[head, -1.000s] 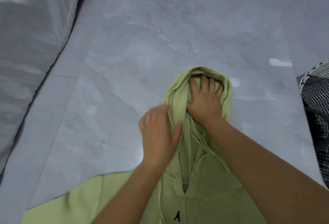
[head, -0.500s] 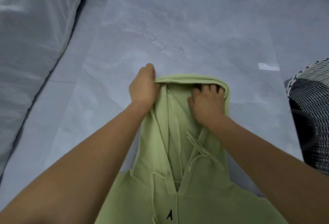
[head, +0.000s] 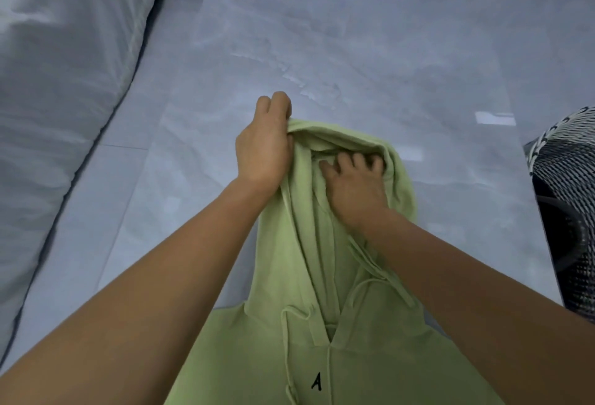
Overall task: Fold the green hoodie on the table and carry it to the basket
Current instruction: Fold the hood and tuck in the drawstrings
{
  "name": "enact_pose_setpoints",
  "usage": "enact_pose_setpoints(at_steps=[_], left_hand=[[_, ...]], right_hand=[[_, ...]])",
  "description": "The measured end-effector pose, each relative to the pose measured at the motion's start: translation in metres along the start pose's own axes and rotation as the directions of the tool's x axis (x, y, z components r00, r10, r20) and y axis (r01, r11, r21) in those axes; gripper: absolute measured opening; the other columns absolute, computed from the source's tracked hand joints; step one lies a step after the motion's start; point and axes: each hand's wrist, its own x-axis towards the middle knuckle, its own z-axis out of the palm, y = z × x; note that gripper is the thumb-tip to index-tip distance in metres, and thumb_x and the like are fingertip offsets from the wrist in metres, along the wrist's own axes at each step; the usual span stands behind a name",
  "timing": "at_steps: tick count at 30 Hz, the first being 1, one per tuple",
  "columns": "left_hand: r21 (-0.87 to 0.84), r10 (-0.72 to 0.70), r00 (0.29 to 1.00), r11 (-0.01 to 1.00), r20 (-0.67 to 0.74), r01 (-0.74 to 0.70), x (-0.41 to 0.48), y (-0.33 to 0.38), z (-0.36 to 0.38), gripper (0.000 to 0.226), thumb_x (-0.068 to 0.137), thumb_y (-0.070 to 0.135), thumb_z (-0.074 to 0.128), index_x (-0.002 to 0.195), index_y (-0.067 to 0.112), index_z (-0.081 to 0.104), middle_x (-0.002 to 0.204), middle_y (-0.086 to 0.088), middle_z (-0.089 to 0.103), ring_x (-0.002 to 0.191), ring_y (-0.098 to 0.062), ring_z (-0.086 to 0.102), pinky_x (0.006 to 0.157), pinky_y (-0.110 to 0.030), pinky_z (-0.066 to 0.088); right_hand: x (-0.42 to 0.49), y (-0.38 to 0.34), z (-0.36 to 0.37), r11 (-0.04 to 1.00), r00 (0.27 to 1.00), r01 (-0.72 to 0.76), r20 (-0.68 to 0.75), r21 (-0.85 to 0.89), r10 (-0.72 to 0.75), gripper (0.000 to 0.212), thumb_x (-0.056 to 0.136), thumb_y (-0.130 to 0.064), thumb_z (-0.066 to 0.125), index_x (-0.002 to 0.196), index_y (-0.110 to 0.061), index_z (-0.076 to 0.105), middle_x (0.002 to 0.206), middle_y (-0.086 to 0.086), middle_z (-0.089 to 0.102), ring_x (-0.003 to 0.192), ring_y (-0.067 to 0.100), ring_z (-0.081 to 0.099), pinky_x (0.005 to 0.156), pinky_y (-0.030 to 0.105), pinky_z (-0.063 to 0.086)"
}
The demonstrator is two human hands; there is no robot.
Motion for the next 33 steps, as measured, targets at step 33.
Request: enact_pose_setpoints(at_steps=[33], left_hand=[[0.204, -0.097, 0.641, 0.974, 0.761, -0.095, -0.017, -0.067, -0.007, 0.022, 0.077, 0.03, 0.069, 0.077, 0.018, 0.05, 0.086, -0.001, 0.047, 0.077, -0.022, 0.052, 0.063, -0.028, 0.035]], right_hand=[[-0.037, 0.091, -0.005, 0.975, 0.951, -0.008, -0.299, 0.222, 0.076, 0.02, 0.072, -0.02, 0.051, 0.086, -0.008, 0.06, 0.084, 0.015, 0.058, 0.077, 0.037, 0.056, 0.067, 0.037, 0.035]])
